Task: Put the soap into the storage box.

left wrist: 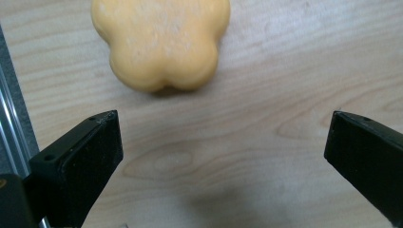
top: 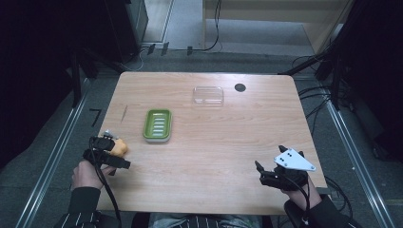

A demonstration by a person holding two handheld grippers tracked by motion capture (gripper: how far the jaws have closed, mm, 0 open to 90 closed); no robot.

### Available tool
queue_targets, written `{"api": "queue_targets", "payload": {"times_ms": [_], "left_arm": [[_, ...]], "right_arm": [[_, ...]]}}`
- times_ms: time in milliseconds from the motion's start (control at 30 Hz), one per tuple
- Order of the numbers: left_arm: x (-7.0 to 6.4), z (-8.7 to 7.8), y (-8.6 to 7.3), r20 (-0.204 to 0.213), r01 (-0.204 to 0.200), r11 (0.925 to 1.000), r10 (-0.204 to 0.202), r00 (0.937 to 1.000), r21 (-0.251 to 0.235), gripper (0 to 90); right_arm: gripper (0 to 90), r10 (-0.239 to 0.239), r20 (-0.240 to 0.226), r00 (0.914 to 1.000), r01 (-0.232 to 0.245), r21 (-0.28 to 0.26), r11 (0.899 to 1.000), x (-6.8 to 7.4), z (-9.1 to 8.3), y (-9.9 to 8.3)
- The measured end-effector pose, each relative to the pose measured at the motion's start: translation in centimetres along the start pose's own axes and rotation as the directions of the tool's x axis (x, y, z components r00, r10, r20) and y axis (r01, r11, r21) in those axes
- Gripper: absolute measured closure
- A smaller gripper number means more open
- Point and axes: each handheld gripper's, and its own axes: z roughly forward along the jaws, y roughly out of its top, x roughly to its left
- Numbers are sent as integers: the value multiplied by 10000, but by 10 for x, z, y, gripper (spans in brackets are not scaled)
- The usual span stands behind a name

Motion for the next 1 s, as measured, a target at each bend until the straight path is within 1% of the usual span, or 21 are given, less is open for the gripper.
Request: {"api": "queue_targets", "payload": {"times_ms": [33, 100, 167, 267, 367, 400, 467, 500, 533, 567, 600, 667, 733, 833, 933, 1000], "left_arm": [[0, 0, 0, 0, 0, 10000, 0, 10000, 0, 0], [0, 1, 5, -65, 30, 10000, -30, 10000, -72, 0], [1, 3, 10, -80, 50, 10000, -50, 10000, -42, 0], [2, 5, 15, -170, 204, 9998, -204, 9996, -52, 0], [7, 8, 20, -231, 442, 9990, -444, 9987, -118, 2], [8, 8, 21, -279, 462, 9989, -465, 9985, -97, 35], [12, 11, 23, -212, 570, 9983, -571, 9981, -85, 105], [13, 12, 24, -121, 583, 9983, -584, 9982, -75, 115], [14, 13, 25, -146, 643, 9979, -645, 9978, -78, 137], [15, 14, 25, -171, 603, 9982, -604, 9980, -77, 147], [16, 14, 26, -98, 636, 9979, -637, 9979, -109, 159], [16, 15, 26, -215, 571, 9984, -572, 9981, -61, 212], [16, 14, 26, -307, 539, 9985, -542, 9981, -84, 238], [18, 12, 25, -467, 496, 9987, -500, 9977, -103, 319], [19, 12, 24, -531, 492, 9987, -499, 9973, -141, 376], [20, 12, 23, -495, 432, 9990, -436, 9978, -106, 383]], "right_arm": [[137, 0, 0, 10000, 0, 0, 10000, 0, 0, 0], [137, -1, 1, 10000, 1, -2, 10000, 0, 0, 0], [137, 17, -14, 10000, -17, 3, 10000, 0, 0, 0], [137, 44, -5, 10000, -44, 2, 10000, -1, 0, 0], [137, 34, -13, 10000, -34, -3, 10000, -1, 0, 0], [137, 30, -10, 10000, -30, 4, 10000, -1, 0, 0], [137, 41, 2, 10000, -41, 7, 10000, 0, 0, 0], [137, 49, 1, 10000, -49, 10, 10000, 0, 0, 0], [137, 43, 2, 10000, -43, 13, 10000, 0, 0, 0], [137, 55, 11, 10000, -55, 14, 10000, -1, 0, 0], [137, 46, -7, 10000, -46, 2, 10000, -1, 0, 0], [137, 37, -10, 10000, -37, 8, 10000, -1, 0, 0], [137, 31, 0, 10000, -31, -3, 10000, -1, 0, 0], [137, 44, 10, 10000, -44, 8, 10000, 0, 0, 0], [137, 43, 8, 10000, -43, 0, 10000, 0, 0, 0], [137, 10, 7, 10000, -10, 3, 10000, 0, 0, 0]]}}
